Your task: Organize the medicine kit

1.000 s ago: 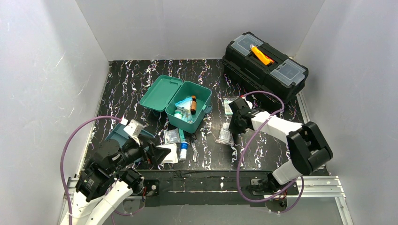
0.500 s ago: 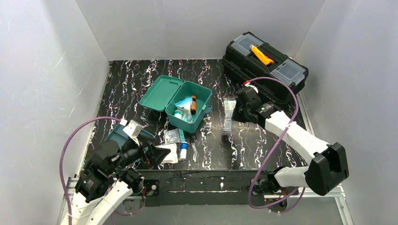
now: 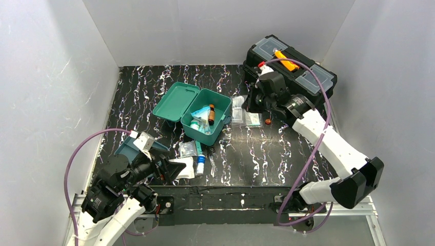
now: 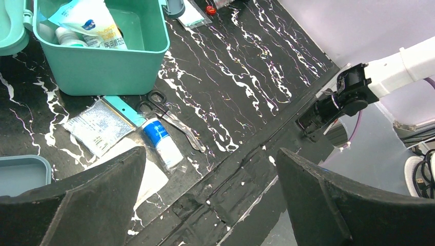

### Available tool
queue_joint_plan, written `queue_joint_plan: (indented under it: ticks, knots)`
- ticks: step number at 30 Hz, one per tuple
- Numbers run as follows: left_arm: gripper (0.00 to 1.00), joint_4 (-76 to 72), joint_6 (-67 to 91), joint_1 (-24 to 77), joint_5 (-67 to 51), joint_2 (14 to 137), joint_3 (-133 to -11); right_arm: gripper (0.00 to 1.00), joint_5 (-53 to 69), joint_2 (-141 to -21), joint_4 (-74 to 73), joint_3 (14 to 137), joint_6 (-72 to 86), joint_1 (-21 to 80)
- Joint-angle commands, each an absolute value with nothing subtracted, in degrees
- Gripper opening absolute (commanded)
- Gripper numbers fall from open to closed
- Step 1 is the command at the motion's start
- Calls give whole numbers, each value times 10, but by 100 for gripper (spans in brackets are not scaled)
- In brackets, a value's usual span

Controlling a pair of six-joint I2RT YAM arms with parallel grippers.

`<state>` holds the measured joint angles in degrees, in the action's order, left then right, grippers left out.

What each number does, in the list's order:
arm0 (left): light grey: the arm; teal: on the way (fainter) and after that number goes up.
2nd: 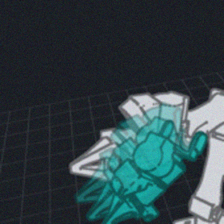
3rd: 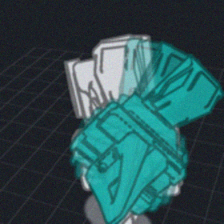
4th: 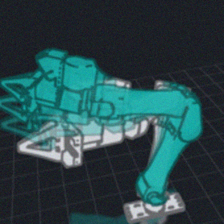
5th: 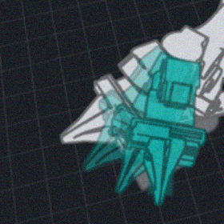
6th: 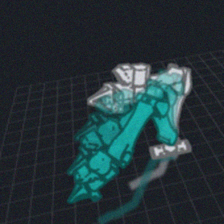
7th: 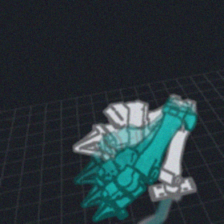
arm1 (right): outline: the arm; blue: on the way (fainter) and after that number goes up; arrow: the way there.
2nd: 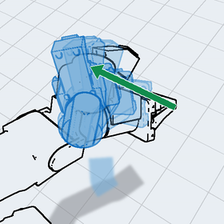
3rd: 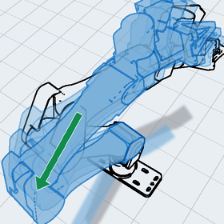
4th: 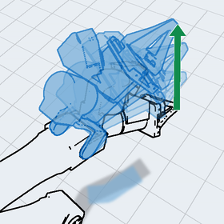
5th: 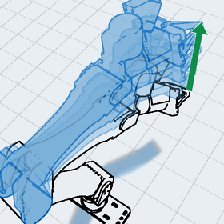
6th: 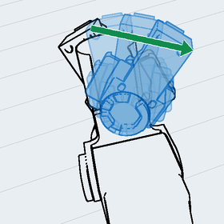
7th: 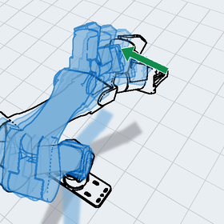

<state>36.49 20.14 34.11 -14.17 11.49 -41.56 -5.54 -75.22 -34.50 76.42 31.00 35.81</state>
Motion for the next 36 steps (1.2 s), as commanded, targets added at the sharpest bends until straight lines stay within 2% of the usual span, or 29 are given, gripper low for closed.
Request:
queue_joint_plan:
  ticks: [1, 20, 29, 30, 33, 36]
  knots:
    - [98, 363, 198, 342, -148, 109, -412, 1, -11, -798, -352, 848, 263, 374]
    - [98, 365, 197, 342, -147, 105, -413, 1, 3, -1001, -278, 972, 461, 391]
    - [98, 365, 197, 342, -148, 101, -413, 1, -24, -1066, -289, 977, 498, 391]
    - [98, 364, 197, 342, -148, 101, -413, 2, -26, -1073, -293, 978, 500, 391]
    - [98, 364, 196, 342, -149, 101, -413, 18, -36, -1083, -301, 978, 503, 391]
    - [98, 364, 197, 342, -148, 101, -413, 27, -43, -1084, -309, 983, 502, 390]
